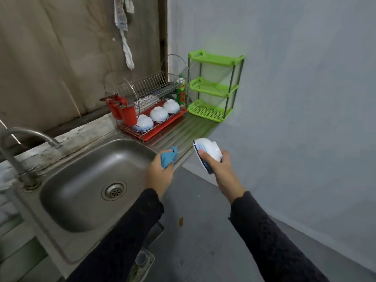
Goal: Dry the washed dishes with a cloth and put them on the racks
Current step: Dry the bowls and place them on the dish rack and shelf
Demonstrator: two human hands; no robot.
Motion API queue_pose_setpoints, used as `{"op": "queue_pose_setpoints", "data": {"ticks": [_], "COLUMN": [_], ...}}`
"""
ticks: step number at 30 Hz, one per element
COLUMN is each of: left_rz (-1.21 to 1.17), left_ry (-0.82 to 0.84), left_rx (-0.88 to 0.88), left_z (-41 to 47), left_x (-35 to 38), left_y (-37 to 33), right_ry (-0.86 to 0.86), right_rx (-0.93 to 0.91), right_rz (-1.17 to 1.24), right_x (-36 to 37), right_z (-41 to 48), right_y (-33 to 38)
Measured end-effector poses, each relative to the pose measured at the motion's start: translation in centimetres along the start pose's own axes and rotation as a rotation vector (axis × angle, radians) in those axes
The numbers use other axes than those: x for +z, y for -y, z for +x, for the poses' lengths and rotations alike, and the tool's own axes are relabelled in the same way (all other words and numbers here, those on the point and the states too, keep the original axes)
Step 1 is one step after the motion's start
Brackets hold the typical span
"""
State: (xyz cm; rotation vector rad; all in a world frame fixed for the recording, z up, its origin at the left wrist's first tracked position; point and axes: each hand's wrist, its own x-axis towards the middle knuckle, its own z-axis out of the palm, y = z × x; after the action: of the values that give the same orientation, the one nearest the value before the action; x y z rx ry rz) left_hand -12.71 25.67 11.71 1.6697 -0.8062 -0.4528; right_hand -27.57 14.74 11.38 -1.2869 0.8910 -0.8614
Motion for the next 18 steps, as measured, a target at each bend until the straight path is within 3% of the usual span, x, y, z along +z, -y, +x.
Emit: {"op": "queue_pose_setpoints", "data": {"ticks": [9,18], "left_rz": [0.047,0.017], "left_ry": [-0.1,-0.221], "left_rx": [-0.035,-0.112], "left_z": [9.4,26.2], "left_x": [6.2,10.2], "left_y": [1.4,3.7], "right_ry": [-0.014,0.059], "right_rx": [0.054,0.051], "right_rz": [-0.038,-0.082], "right_x": [-2.2,1.2], "right_z": [10.5,29.1], "right_y": [-2.5,-0.8]}}
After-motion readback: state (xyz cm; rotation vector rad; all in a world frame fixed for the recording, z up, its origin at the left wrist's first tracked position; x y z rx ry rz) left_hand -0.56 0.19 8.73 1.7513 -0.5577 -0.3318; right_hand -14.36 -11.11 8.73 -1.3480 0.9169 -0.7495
